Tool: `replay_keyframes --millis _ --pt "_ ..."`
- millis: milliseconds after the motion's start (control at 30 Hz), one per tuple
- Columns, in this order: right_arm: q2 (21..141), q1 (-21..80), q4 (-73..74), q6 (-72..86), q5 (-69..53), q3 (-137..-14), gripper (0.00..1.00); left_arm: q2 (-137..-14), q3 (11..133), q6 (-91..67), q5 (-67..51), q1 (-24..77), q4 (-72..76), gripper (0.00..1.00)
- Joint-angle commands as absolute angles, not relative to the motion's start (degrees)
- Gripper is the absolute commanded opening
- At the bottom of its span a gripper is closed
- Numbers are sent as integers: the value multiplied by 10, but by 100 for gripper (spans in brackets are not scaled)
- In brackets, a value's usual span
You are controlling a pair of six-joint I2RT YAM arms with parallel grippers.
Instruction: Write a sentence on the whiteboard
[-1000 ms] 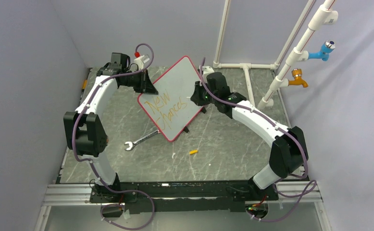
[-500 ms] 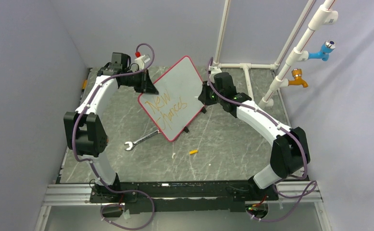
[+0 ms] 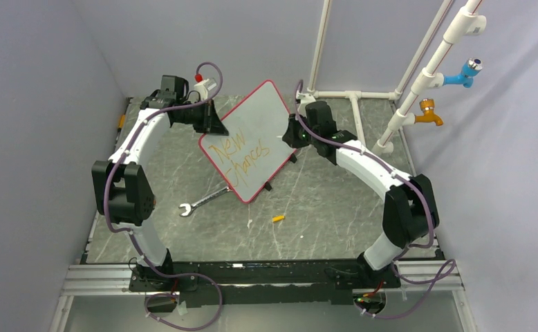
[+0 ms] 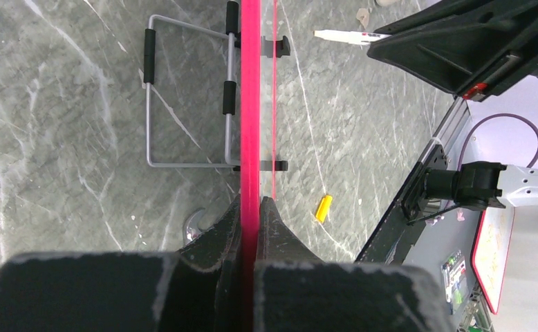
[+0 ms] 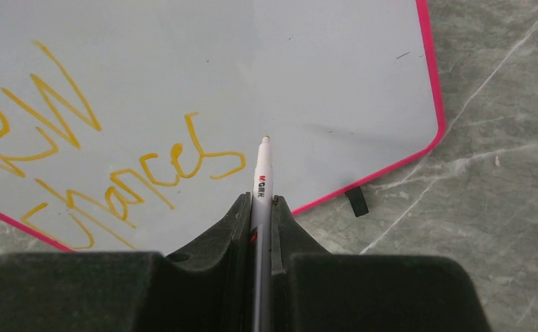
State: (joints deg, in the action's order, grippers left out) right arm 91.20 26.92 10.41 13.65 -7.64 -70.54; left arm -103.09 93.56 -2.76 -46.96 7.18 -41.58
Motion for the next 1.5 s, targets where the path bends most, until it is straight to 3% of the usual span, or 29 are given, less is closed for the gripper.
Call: replay_keyframes --millis 0,733,1467 --pt "930 264 74 132 -80 -742 0 -1028 933 7 -412 86 -420 0" --pt "1027 256 65 139 -113 -814 0 -1025 933 9 -412 86 -423 0" --pt "1018 272 64 134 -176 -748 0 -1020 933 9 -411 86 -421 0"
